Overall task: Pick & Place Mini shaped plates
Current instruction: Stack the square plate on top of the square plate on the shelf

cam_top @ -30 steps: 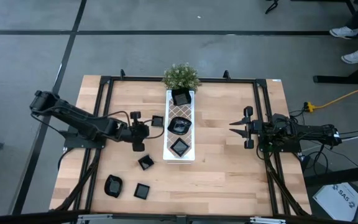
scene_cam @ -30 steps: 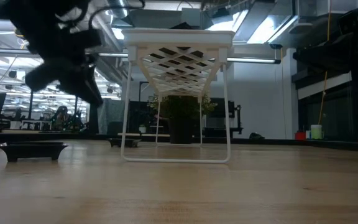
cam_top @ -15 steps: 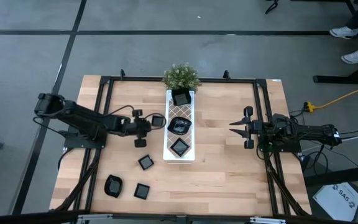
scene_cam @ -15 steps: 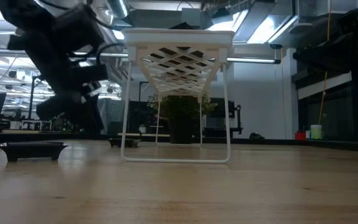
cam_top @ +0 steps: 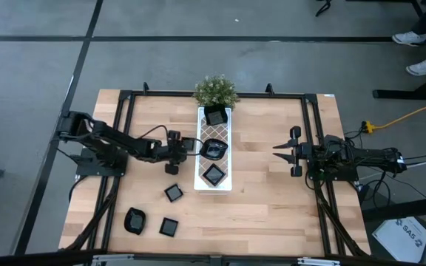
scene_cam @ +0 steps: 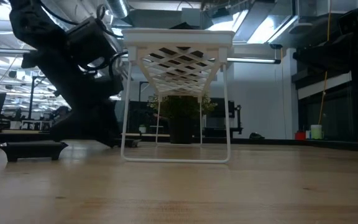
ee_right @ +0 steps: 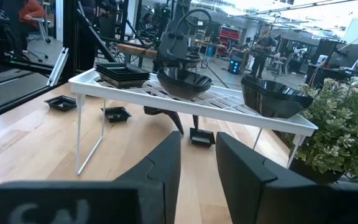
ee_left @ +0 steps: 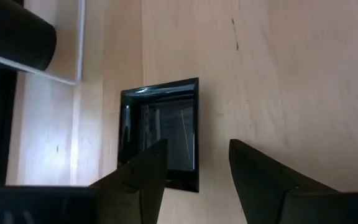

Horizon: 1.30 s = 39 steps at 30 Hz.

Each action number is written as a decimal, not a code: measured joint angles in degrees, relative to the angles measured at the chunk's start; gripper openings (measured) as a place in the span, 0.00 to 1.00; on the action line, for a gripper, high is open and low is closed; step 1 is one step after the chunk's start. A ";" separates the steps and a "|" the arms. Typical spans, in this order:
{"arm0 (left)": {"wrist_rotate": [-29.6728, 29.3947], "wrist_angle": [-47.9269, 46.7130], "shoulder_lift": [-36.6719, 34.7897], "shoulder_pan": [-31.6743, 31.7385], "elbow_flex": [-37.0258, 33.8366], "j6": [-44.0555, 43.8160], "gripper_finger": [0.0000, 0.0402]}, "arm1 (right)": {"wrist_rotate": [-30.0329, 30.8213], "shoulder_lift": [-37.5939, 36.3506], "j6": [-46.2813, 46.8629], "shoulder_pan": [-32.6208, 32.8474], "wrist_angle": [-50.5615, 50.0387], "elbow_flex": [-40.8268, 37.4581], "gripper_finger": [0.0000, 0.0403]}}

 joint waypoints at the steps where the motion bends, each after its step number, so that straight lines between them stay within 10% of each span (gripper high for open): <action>1: -0.01 0.54 0.63 0.01 0.00 0.34 0.41 | 0.00 0.01 0.01 0.00 -0.02 0.02 0.25; 39: -3.12 6.36 4.18 -0.03 0.00 3.28 0.01 | 0.00 0.00 0.00 0.02 0.00 0.02 0.25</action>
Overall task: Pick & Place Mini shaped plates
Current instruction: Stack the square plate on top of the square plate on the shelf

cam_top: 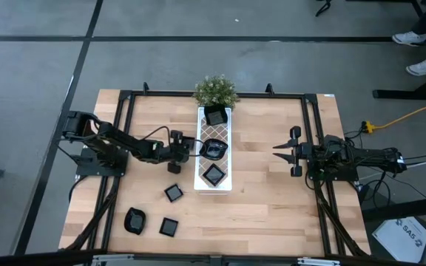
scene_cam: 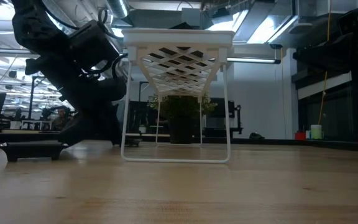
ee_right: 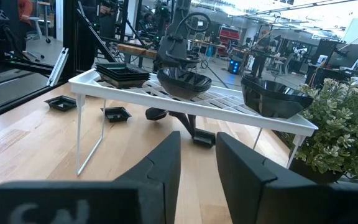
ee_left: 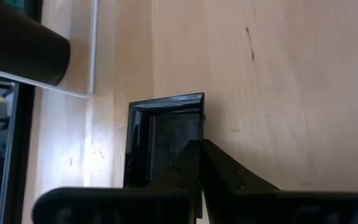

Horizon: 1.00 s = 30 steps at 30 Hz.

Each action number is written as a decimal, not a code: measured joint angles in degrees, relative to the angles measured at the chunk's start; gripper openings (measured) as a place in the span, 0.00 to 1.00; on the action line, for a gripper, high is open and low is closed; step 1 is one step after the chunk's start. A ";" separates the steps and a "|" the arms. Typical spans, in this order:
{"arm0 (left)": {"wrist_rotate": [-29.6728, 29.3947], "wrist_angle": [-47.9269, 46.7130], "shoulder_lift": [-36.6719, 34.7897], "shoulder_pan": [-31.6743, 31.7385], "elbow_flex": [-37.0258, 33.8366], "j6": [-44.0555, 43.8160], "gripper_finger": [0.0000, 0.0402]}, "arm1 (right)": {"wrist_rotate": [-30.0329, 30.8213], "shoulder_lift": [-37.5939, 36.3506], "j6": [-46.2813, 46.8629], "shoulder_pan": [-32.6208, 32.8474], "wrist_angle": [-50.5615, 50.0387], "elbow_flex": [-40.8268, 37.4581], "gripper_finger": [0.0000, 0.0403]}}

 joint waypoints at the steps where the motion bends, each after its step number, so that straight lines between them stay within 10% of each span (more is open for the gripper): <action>1: -0.34 0.21 0.00 -0.02 0.00 -0.03 0.01 | 0.00 0.01 0.00 0.00 0.00 -0.01 0.25; 30: -23.44 -0.70 -18.73 -5.04 0.00 -4.48 0.00 | 0.00 0.01 0.00 -0.02 0.00 0.00 0.25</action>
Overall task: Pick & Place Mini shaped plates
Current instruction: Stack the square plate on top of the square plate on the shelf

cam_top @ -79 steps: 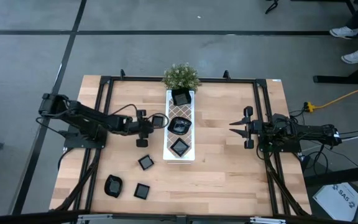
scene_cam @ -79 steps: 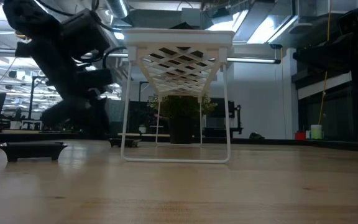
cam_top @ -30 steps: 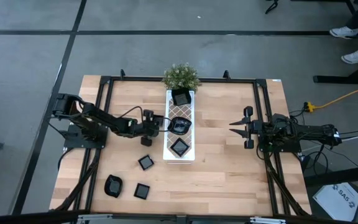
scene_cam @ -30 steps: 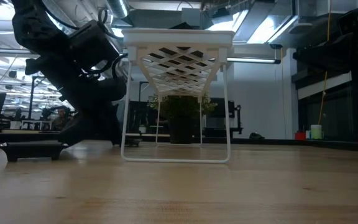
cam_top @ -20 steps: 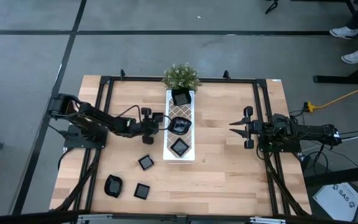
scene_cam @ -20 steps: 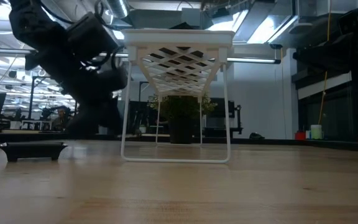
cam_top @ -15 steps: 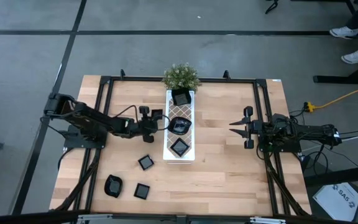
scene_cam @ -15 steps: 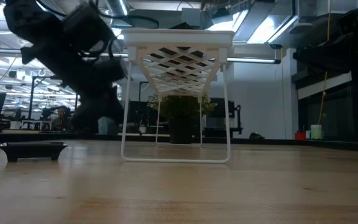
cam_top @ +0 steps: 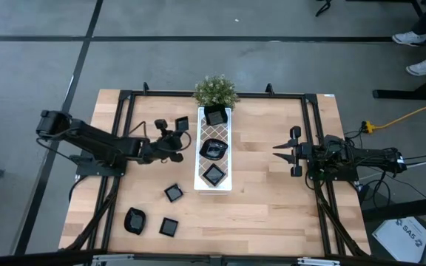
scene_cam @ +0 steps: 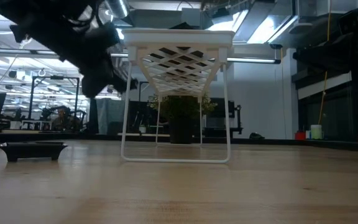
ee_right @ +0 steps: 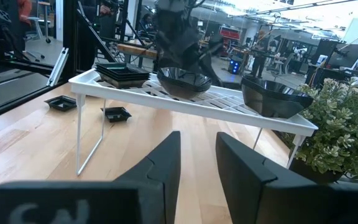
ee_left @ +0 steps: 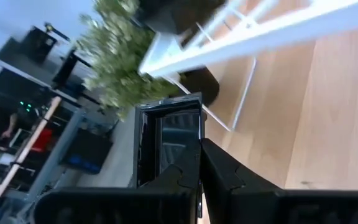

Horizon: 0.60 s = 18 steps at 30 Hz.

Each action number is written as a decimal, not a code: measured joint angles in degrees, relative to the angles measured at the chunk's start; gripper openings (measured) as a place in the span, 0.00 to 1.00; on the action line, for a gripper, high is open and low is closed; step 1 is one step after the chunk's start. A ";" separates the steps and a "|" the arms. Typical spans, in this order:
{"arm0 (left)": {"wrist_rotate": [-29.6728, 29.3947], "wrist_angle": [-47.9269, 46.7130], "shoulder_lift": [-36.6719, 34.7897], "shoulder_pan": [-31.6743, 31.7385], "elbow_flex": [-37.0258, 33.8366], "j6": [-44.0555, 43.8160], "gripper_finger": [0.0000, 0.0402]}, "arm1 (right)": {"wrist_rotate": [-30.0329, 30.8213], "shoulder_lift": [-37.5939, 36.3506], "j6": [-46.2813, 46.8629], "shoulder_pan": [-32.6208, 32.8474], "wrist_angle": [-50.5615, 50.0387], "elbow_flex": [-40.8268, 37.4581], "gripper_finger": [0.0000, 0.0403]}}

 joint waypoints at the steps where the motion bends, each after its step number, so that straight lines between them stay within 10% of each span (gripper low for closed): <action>1: -0.32 0.00 -0.90 -0.35 0.02 0.52 0.01 | 0.00 0.00 0.00 0.00 -0.02 -0.02 0.25; 18: 12.58 10.90 -9.14 -5.87 0.03 20.84 0.01 | 0.00 -0.02 0.01 0.01 0.00 0.00 0.25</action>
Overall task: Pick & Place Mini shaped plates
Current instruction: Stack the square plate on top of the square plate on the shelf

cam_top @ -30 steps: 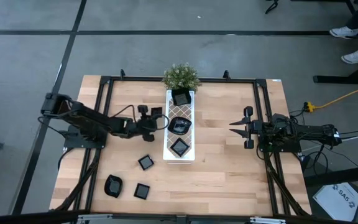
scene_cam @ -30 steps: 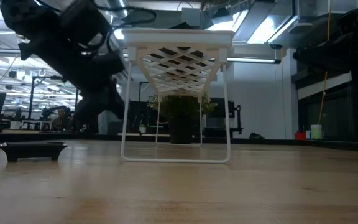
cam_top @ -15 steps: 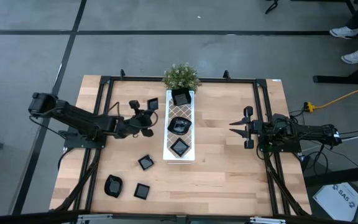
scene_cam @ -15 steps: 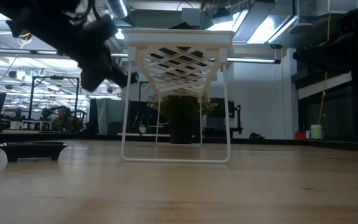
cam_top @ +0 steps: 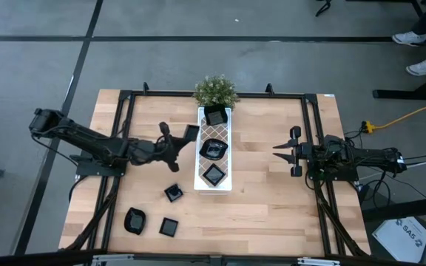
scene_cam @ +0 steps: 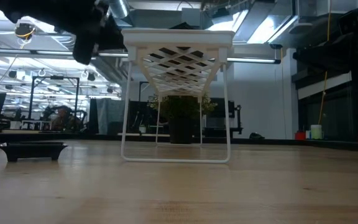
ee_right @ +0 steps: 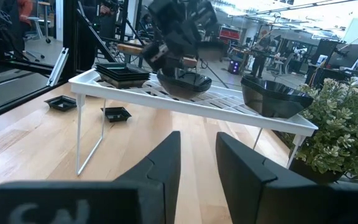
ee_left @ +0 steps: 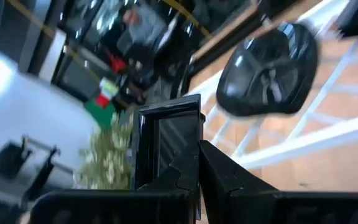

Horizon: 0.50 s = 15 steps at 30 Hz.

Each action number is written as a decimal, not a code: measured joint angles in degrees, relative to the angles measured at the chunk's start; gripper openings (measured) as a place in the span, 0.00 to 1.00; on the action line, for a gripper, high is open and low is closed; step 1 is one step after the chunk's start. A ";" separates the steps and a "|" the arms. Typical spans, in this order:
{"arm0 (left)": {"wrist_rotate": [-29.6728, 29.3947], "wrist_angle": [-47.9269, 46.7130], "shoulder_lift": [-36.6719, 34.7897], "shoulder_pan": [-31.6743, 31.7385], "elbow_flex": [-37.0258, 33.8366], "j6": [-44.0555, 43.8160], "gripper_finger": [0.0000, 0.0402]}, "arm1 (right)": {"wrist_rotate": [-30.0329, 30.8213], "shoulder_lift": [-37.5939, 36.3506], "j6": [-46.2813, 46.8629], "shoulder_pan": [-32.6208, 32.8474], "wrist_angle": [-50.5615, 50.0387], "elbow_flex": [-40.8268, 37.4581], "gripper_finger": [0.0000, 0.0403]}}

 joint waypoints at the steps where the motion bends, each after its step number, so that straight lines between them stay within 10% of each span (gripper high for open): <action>1: 0.82 0.96 0.00 -0.28 0.00 1.44 0.01 | 0.00 0.01 -0.01 0.00 0.00 0.00 0.25; 15: 12.81 1.33 0.02 -3.71 5.79 7.75 0.00 | 0.00 0.00 0.01 0.01 0.00 0.00 0.25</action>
